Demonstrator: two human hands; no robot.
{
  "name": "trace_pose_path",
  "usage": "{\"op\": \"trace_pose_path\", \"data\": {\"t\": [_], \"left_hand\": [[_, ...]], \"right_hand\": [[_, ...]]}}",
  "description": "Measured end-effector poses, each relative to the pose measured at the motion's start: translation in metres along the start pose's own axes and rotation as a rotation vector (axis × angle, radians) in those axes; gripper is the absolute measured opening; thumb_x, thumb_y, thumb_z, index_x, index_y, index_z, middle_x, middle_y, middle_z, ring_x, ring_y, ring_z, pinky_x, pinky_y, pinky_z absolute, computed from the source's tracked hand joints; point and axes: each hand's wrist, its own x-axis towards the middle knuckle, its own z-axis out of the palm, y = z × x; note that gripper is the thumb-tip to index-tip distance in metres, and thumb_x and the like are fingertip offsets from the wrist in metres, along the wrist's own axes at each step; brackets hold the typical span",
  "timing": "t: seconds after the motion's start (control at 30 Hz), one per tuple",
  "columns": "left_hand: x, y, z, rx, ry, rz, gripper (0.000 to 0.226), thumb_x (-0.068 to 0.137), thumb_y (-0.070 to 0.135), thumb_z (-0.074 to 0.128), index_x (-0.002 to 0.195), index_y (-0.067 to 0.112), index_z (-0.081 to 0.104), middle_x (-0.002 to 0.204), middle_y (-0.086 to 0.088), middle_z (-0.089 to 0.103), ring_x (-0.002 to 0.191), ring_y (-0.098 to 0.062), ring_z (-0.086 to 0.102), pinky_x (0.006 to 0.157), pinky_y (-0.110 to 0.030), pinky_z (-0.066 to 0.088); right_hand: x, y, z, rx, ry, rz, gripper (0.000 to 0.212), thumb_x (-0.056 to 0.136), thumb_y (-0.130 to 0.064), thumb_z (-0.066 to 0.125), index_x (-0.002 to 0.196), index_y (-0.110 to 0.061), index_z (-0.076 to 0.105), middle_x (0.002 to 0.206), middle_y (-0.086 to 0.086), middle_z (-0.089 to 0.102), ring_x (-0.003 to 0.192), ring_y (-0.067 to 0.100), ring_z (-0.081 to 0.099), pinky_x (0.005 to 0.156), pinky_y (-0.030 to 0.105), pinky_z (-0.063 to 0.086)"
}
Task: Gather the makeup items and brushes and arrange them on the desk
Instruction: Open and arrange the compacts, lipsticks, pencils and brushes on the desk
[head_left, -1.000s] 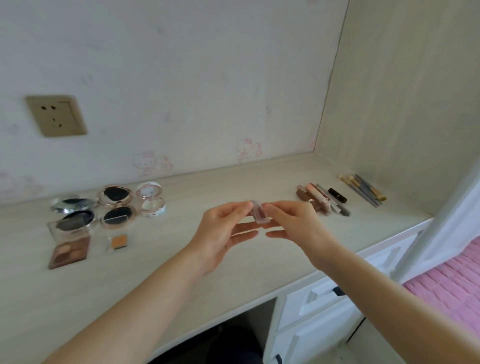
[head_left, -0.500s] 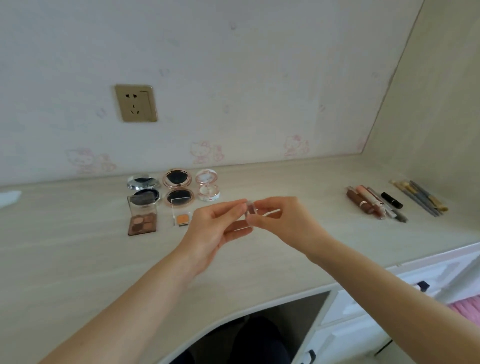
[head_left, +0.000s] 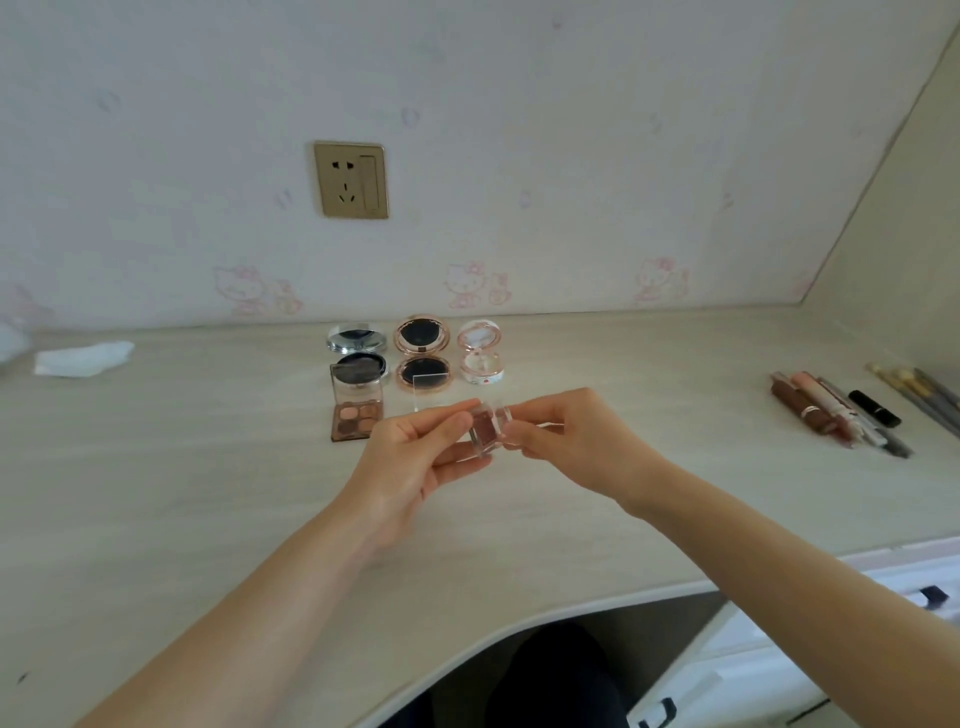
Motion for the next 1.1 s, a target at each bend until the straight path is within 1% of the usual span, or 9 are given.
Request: {"op": "trace_pose_path", "data": {"t": [0.1, 0.2, 0.3, 0.4, 0.53, 0.7, 0.87, 0.97, 1.1], "left_hand": [[0.001, 0.001, -0.005, -0.024, 0.002, -0.005, 0.035, 0.079, 0.014, 0.065, 0.112, 0.003, 0.067, 0.109, -0.018, 0.07, 0.096, -0.031, 0.07, 0.073, -0.033, 0.058], [0.001, 0.0, -0.008, -0.031, -0.004, -0.003, 0.035, 0.079, 0.013, 0.064, 0.113, 0.003, 0.067, 0.111, -0.017, 0.069, 0.097, -0.031, 0.069, 0.074, -0.035, 0.058], [0.002, -0.002, -0.01, -0.014, -0.002, -0.001, 0.03, 0.085, 0.008, 0.061, 0.114, 0.004, 0.065, 0.11, -0.017, 0.07, 0.097, -0.033, 0.069, 0.075, -0.035, 0.058], [0.001, -0.005, -0.011, 0.066, 0.007, 0.018, 0.027, 0.089, 0.003, 0.06, 0.115, 0.006, 0.065, 0.107, -0.015, 0.071, 0.095, -0.033, 0.07, 0.076, -0.033, 0.058], [0.0, -0.01, -0.011, 0.414, 0.071, 0.129, 0.026, 0.082, 0.004, 0.071, 0.107, 0.01, 0.07, 0.096, -0.005, 0.075, 0.089, -0.022, 0.071, 0.075, -0.025, 0.057], [0.001, -0.018, -0.01, 1.002, 0.043, 0.34, 0.019, 0.079, 0.018, 0.077, 0.094, 0.028, 0.074, 0.092, 0.017, 0.072, 0.091, 0.006, 0.062, 0.082, -0.009, 0.044], [0.006, -0.022, -0.012, 1.323, -0.004, 0.484, 0.016, 0.08, 0.027, 0.075, 0.096, 0.024, 0.075, 0.093, 0.013, 0.067, 0.101, -0.006, 0.053, 0.09, -0.027, 0.043], [0.005, -0.024, -0.01, 1.444, -0.043, 0.593, 0.014, 0.083, 0.027, 0.072, 0.095, 0.023, 0.076, 0.096, 0.011, 0.067, 0.101, -0.012, 0.053, 0.086, -0.032, 0.047], [0.003, -0.027, -0.008, 1.516, -0.073, 0.704, 0.01, 0.083, 0.024, 0.072, 0.092, 0.022, 0.077, 0.1, 0.009, 0.069, 0.099, -0.016, 0.058, 0.081, -0.03, 0.051]], "right_hand": [[0.003, -0.001, 0.001, 0.066, -0.014, 0.008, 0.023, 0.095, -0.03, 0.056, 0.091, -0.017, 0.076, 0.093, 0.003, 0.074, 0.092, 0.015, 0.07, 0.09, 0.038, 0.055], [0.007, -0.001, 0.002, 0.166, -0.009, 0.054, 0.022, 0.097, -0.014, 0.051, 0.094, -0.02, 0.071, 0.097, -0.001, 0.073, 0.086, 0.009, 0.071, 0.088, 0.034, 0.056], [0.009, 0.002, 0.002, 0.205, -0.005, 0.104, 0.024, 0.097, -0.007, 0.045, 0.107, -0.013, 0.066, 0.097, 0.001, 0.073, 0.08, 0.014, 0.072, 0.081, 0.031, 0.058], [0.011, 0.004, 0.0, 0.21, 0.011, 0.13, 0.028, 0.095, -0.003, 0.041, 0.109, -0.015, 0.063, 0.093, 0.005, 0.073, 0.076, 0.019, 0.072, 0.076, 0.03, 0.059], [0.017, 0.011, -0.003, 0.085, 0.018, 0.105, 0.021, 0.093, -0.004, 0.047, 0.103, -0.011, 0.064, 0.088, 0.007, 0.074, 0.071, 0.018, 0.069, 0.074, 0.03, 0.059], [0.026, 0.014, -0.005, -0.183, -0.021, 0.042, 0.021, 0.09, -0.004, 0.048, 0.093, -0.013, 0.067, 0.085, 0.001, 0.073, 0.072, 0.017, 0.069, 0.071, 0.032, 0.058], [0.032, 0.017, -0.003, -0.398, -0.059, -0.041, 0.02, 0.09, -0.009, 0.051, 0.09, -0.019, 0.069, 0.082, -0.009, 0.071, 0.071, 0.01, 0.062, 0.057, 0.005, 0.039], [0.033, 0.019, -0.003, -0.484, -0.043, -0.116, 0.018, 0.093, -0.015, 0.055, 0.096, -0.016, 0.073, 0.086, -0.006, 0.07, 0.069, 0.007, 0.052, 0.062, 0.007, 0.035], [0.034, 0.022, 0.0, -0.593, -0.056, -0.148, 0.022, 0.096, -0.026, 0.054, 0.108, -0.02, 0.072, 0.103, -0.003, 0.072, 0.079, 0.014, 0.053, 0.086, 0.023, 0.042]]}}
